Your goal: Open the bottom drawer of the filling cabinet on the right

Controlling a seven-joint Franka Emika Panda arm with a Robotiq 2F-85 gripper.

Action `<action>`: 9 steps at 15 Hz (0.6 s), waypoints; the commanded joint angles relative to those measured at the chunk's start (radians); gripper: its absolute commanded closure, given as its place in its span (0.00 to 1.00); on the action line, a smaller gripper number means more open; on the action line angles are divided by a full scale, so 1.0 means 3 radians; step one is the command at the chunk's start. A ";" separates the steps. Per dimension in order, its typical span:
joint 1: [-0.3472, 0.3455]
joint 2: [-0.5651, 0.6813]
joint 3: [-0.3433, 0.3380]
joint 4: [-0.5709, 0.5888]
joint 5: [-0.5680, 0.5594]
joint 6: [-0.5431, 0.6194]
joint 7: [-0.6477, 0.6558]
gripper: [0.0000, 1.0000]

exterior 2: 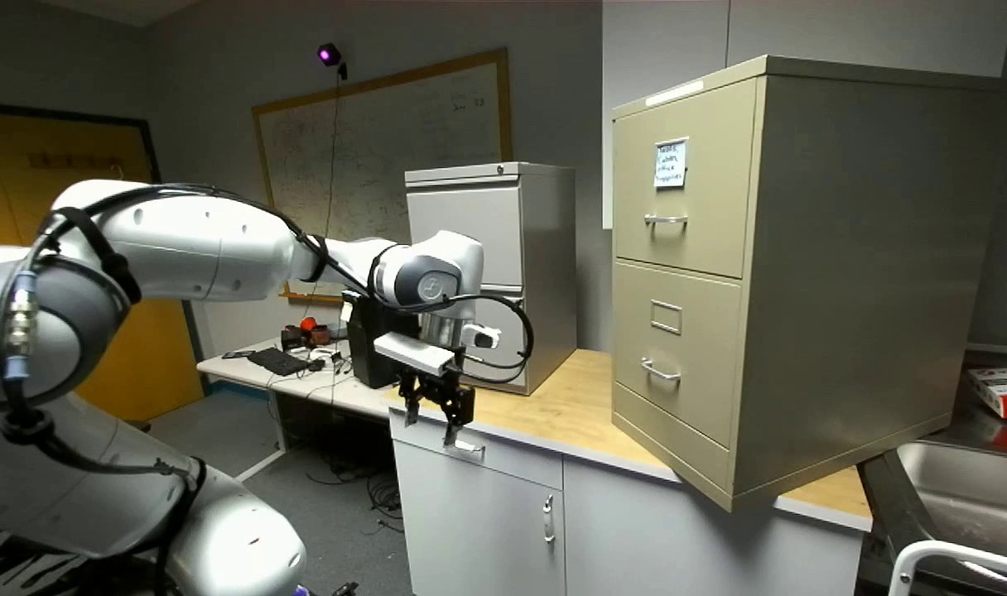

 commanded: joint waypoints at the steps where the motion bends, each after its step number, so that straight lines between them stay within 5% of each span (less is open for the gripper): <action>1: -0.0044 0.0319 -0.0115 0.0344 0.0291 0.0358 0.0003 0.00; 9: -0.0127 0.1243 -0.0551 0.1301 0.1590 0.0946 -0.0029 0.00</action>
